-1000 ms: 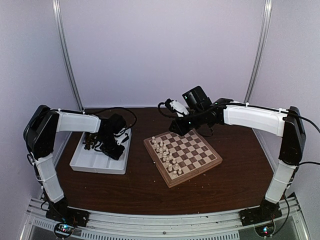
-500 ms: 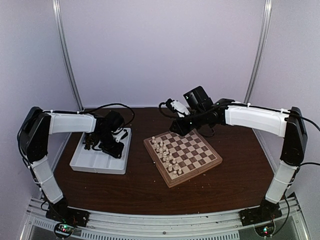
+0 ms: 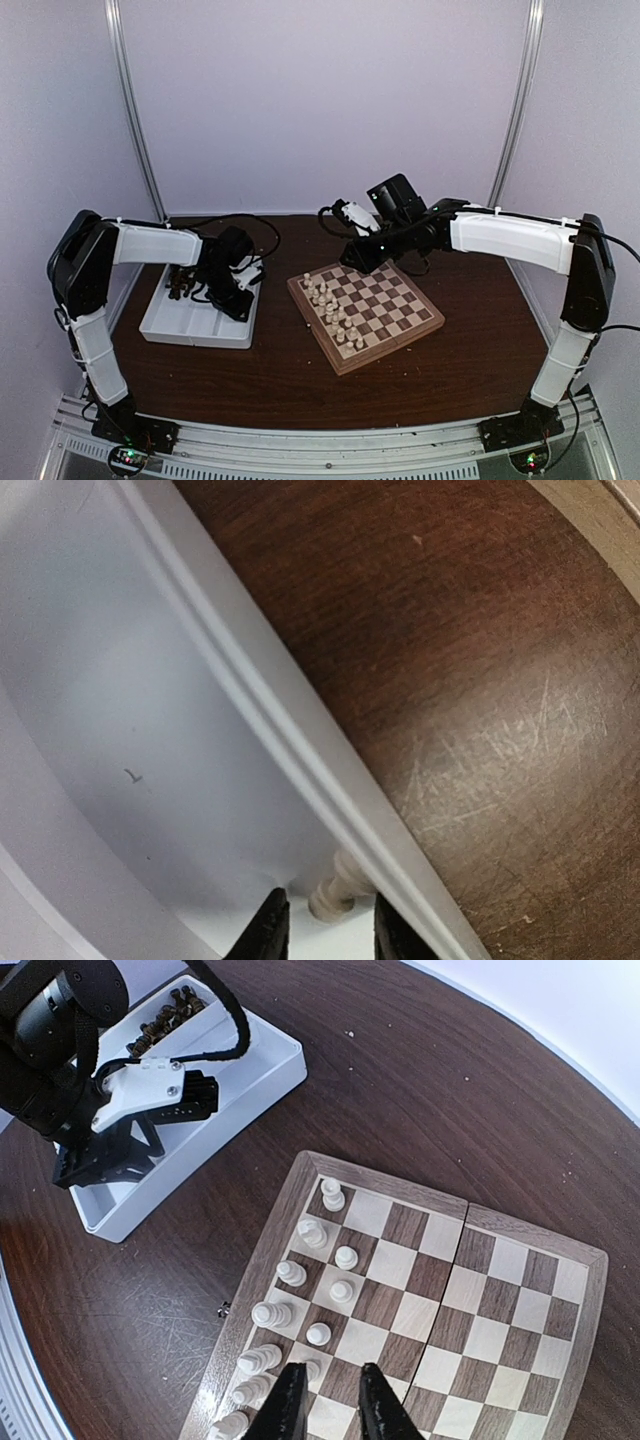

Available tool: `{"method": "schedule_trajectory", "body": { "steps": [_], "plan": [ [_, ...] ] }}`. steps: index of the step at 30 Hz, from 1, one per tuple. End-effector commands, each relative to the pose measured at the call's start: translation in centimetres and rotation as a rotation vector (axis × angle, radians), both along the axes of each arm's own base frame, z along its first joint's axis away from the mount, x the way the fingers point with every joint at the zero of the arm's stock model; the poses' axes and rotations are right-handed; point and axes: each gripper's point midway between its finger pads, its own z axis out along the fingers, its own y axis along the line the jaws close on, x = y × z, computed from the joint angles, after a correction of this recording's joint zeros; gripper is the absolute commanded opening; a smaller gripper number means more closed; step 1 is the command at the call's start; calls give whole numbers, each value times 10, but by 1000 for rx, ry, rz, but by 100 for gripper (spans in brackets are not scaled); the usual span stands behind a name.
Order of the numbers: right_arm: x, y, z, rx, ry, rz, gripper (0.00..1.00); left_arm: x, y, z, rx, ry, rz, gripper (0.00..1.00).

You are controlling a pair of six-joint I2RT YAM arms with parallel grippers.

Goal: Set up the chess pieces on the board
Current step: Pick up the chess piece from the storage box.

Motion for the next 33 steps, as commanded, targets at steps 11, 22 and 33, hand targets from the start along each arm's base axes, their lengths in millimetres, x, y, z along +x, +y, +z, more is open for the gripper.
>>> {"method": "schedule_trajectory", "body": {
  "steps": [11, 22, 33],
  "plan": [
    [-4, -1, 23, 29, -32, 0, 20, 16, -41, -4, -147, -48, -188, 37],
    [-5, 2, 28, 36, -28, 9, 20, 18, -64, -1, -272, -80, -259, 19],
    [-6, 6, 30, 60, -16, 23, 20, 21, -44, 7, -181, -110, -165, 9]
  ]
}}
